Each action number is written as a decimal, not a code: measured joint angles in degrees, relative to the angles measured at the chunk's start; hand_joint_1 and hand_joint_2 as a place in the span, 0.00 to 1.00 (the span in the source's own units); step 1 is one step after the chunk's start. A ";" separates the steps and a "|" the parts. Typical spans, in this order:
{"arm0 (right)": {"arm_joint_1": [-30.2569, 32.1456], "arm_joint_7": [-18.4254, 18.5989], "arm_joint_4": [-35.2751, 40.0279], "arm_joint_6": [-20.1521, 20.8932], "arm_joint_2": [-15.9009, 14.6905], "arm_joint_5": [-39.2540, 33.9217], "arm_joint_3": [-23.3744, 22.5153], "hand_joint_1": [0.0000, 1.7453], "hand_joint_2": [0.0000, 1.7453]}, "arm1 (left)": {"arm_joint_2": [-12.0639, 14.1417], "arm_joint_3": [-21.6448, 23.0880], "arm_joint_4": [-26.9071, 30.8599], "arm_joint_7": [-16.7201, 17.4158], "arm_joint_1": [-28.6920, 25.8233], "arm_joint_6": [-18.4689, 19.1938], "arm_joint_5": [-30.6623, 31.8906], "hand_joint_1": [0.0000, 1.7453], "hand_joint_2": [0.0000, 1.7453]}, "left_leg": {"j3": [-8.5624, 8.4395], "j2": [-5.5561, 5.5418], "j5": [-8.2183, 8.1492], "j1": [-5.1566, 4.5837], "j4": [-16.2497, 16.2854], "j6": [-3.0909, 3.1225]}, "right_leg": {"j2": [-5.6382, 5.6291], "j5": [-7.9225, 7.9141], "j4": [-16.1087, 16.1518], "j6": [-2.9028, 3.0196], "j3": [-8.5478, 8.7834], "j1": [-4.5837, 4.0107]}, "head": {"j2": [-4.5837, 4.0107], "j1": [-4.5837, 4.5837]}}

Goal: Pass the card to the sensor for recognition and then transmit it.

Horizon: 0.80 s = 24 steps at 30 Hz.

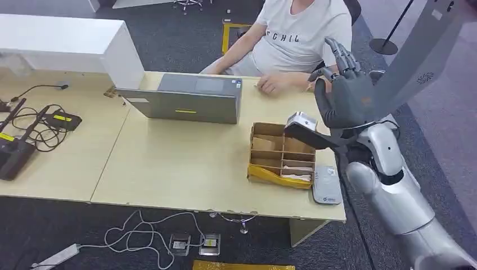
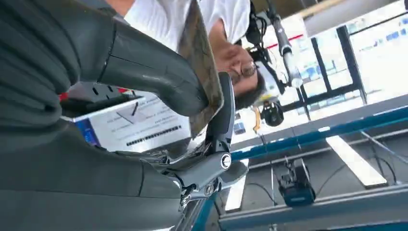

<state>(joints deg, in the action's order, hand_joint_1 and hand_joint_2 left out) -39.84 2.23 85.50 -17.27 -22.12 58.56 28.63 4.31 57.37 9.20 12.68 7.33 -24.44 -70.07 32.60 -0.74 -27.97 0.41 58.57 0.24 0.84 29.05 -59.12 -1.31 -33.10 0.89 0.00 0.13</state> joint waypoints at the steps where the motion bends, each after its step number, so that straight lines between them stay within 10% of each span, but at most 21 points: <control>1: -0.24 -0.24 -0.04 0.02 0.19 0.22 0.00 1.00 1.00 | 0.02 0.00 0.00 0.00 0.00 0.35 0.28 0.00 0.00 | 0.01 0.00 0.00 0.00 0.00 0.00 | 0.00 0.00 0.00 0.00 -0.01 0.00 | 0.00 0.00; 24: -9.99 -3.72 -35.95 -10.47 9.97 8.55 2.14 1.00 1.00 | 1.73 1.00 0.00 -0.07 0.21 3.52 2.82 0.00 0.00 | 0.06 -0.08 0.00 0.02 0.00 0.00 | 0.07 0.01 -0.01 0.01 -0.03 -0.01 | 0.00 0.00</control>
<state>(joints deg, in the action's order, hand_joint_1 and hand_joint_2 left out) -49.84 -1.49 49.56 -27.74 -12.15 67.10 30.77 6.03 58.38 9.20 12.61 7.54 -20.92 -67.25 32.66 -0.82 -27.97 0.44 58.56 0.24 0.90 29.06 -59.13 -1.31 -33.14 0.88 0.00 0.13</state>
